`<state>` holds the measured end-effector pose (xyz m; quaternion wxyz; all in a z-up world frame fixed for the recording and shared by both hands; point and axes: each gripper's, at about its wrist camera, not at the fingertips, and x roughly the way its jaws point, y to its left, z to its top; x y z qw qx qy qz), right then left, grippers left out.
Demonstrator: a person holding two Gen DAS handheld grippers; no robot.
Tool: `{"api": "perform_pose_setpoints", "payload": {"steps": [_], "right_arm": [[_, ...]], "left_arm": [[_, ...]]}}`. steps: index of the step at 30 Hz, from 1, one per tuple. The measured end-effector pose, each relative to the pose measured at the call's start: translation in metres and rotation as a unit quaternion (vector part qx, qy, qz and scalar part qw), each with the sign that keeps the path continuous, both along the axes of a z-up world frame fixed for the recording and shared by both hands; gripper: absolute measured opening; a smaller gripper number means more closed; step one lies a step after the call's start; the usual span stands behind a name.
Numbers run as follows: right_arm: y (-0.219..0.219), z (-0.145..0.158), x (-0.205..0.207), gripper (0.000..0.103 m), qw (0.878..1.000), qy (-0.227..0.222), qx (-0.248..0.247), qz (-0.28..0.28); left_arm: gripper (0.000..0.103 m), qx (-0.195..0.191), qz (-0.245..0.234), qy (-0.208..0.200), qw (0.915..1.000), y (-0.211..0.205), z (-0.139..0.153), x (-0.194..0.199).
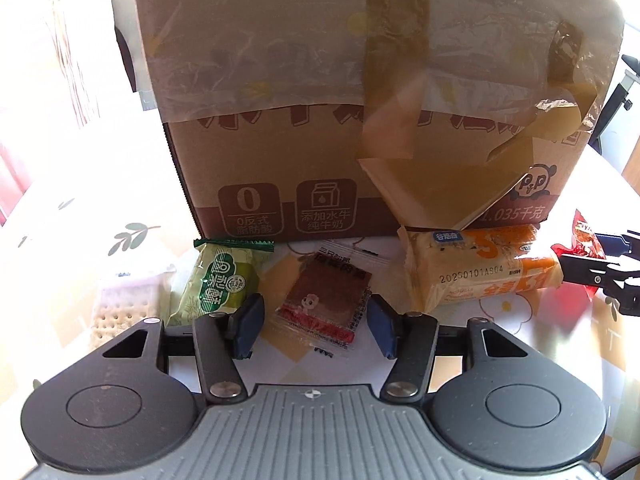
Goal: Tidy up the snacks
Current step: 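Grasp the brown-labelled small packet with the left tool while the right tool holds the red bag, then lift the brown packet and red bag up over the box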
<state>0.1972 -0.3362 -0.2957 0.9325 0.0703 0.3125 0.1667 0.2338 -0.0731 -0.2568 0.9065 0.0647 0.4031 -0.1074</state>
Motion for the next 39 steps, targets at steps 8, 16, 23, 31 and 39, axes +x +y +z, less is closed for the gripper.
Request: {"api": "perform_pose_setpoints", "payload": {"steps": [8,16,23,31,39], "right_arm": [[0.0,0.0,0.0,0.065,1.0,0.0,0.0,0.0],[0.001,0.0,0.0,0.065,1.0,0.0,-0.002,0.0],[0.001,0.0,0.0,0.065,1.0,-0.001,-0.002,0.001],[0.003,-0.001,0.001,0.065,1.0,-0.001,-0.008,0.002],[0.005,-0.002,0.002,0.065,1.0,-0.002,-0.018,0.005]], "left_arm": [[0.061,0.007,-0.02,0.005,0.9998,-0.011,-0.004,0.013],[0.054,0.004,-0.047,-0.011,0.9988,-0.027,-0.012,0.03],[0.041,0.007,-0.056,-0.026,0.998,-0.034,-0.016,0.004],[0.041,0.007,-0.066,-0.027,0.9975,-0.033,-0.014,-0.015],[0.041,0.0,-0.067,-0.022,0.9975,-0.028,-0.013,-0.018]]}}
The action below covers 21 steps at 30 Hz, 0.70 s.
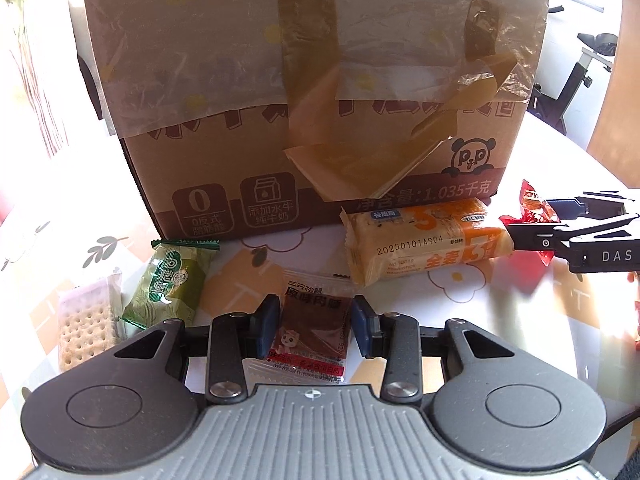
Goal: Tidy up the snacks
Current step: 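Lift the brown packet and red bag up over the box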
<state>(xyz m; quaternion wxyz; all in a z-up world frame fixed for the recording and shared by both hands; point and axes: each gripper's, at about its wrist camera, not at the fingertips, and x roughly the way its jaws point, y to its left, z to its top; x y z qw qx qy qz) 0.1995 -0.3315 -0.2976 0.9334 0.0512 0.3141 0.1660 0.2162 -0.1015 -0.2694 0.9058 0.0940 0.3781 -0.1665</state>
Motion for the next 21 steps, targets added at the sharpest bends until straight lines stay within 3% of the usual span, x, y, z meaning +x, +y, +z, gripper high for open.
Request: {"api": "perform_pose_setpoints", "payload": {"steps": [12,16,21], "right_arm": [[0.024,0.008,-0.011,0.063,0.997,-0.015,-0.076,-0.008],[0.017,0.022,-0.019,0.063,0.997,-0.018,-0.06,-0.038],[0.013,0.064,-0.024,0.063,0.995,-0.064,-0.038,-0.059]], "left_arm": [[0.041,-0.034,0.024,-0.019,0.9989,0.029,0.017,-0.014],[0.041,-0.047,0.018,-0.06,0.9969,0.037,0.035,-0.021],[0.041,-0.08,0.004,-0.12,0.9895,0.047,0.075,-0.027]]}}
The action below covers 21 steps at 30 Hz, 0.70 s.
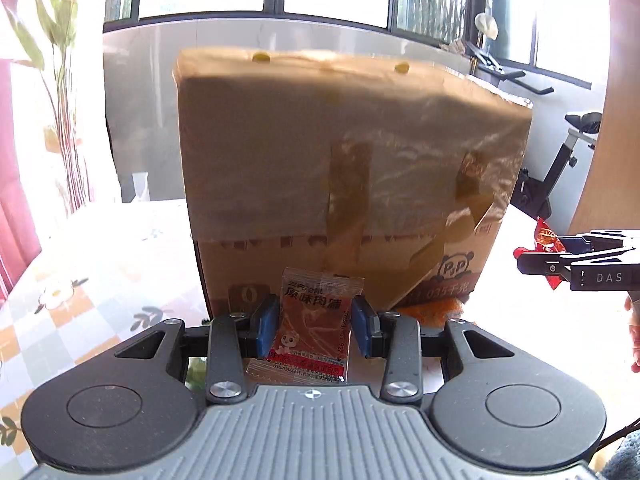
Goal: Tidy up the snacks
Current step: 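Lift the brown packet and red bag up over the box, then open both tools over the box to drop the two packets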
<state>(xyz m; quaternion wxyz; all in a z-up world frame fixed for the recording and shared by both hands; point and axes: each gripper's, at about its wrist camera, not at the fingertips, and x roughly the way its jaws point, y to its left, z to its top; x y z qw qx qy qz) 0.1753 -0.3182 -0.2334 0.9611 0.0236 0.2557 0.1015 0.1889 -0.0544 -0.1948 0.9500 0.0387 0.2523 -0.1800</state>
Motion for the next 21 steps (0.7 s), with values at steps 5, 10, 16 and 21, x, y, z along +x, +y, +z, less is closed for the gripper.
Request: {"api": "perform_pose_setpoints", "payload": {"steps": [5,10,16,21], "right_arm": [[0.006,0.05,0.0,0.063,0.998,-0.066,0.009,0.01],[0.013,0.092,0.001,0.063,0.992,-0.122,0.016,0.027],[0.031,0.13,0.038,0.063,0.988,-0.142,0.006,0.063],[0.036,0.127,0.09,0.063,0.994,-0.101,-0.005,0.036]], "left_arm": [[0.041,-0.015,-0.027,-0.077,0.9966,0.015,0.051,-0.007],[0.042,-0.02,-0.022,-0.161,0.9864,0.02,0.104,-0.002],[0.042,-0.024,-0.025,-0.18,0.9831,-0.001,0.13,0.035],[0.042,-0.053,-0.003,-0.147,0.9877,-0.015,0.124,0.065]]}}
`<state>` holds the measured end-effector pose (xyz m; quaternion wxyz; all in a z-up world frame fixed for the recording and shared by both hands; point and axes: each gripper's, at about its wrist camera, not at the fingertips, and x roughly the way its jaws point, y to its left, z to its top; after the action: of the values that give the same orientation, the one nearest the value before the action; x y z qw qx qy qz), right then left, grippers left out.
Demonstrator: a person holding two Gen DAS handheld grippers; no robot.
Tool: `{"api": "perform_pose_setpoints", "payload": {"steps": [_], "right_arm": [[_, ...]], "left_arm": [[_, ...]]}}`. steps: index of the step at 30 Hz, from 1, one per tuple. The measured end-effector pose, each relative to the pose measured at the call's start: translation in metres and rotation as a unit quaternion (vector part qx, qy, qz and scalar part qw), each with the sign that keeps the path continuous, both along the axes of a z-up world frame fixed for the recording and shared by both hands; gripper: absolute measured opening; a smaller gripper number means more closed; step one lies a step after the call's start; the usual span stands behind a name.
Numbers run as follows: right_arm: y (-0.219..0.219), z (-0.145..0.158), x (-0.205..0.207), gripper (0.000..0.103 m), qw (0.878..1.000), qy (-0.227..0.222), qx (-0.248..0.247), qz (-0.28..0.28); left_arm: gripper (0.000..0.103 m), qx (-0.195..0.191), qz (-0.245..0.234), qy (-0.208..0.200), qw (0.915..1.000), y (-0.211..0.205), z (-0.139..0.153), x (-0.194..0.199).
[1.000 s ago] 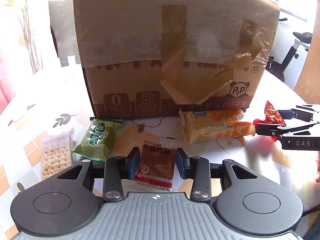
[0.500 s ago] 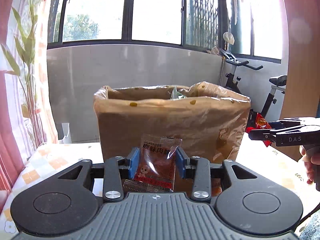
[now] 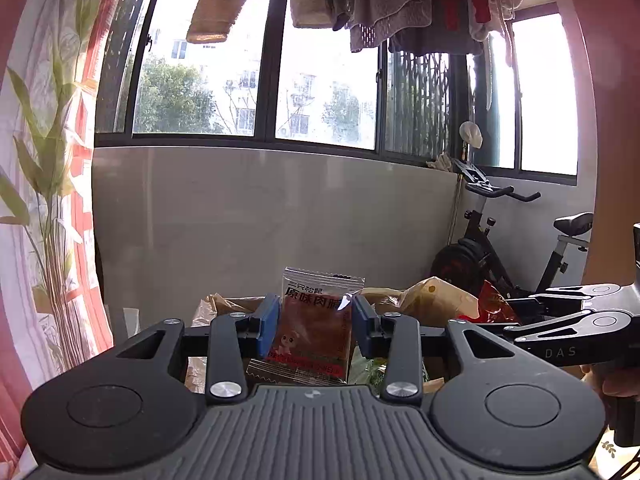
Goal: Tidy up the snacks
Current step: 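Open both tools over the box to drop the two packets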
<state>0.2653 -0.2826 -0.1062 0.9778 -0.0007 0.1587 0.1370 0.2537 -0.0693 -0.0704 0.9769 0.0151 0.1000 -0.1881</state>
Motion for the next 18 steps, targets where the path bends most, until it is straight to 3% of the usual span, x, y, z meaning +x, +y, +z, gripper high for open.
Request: {"api": "perform_pose_setpoints", "payload": {"steps": [4,6,8,10,18], "right_arm": [[0.001,-0.008,0.019,0.064,1.0,0.018,0.008,-0.01],[0.002,-0.01,0.024,0.075,1.0,0.022,0.002,-0.014],[0.001,-0.013,0.026,0.077,1.0,0.024,0.0,-0.018],[0.0,-0.013,0.026,0.081,1.0,0.025,-0.003,-0.018],[-0.005,-0.009,-0.001,0.083,1.0,0.0,0.015,-0.027]], "left_arm": [[0.043,0.011,0.011,0.021,0.9997,-0.01,-0.007,0.025],[0.044,0.015,0.014,0.034,0.9992,-0.013,-0.01,0.036],[0.059,0.015,0.021,0.049,0.9985,-0.011,-0.013,0.045],[0.065,0.008,0.033,0.061,0.9976,-0.007,-0.016,0.047],[0.065,0.015,0.03,0.094,0.995,0.029,-0.013,0.034]]}}
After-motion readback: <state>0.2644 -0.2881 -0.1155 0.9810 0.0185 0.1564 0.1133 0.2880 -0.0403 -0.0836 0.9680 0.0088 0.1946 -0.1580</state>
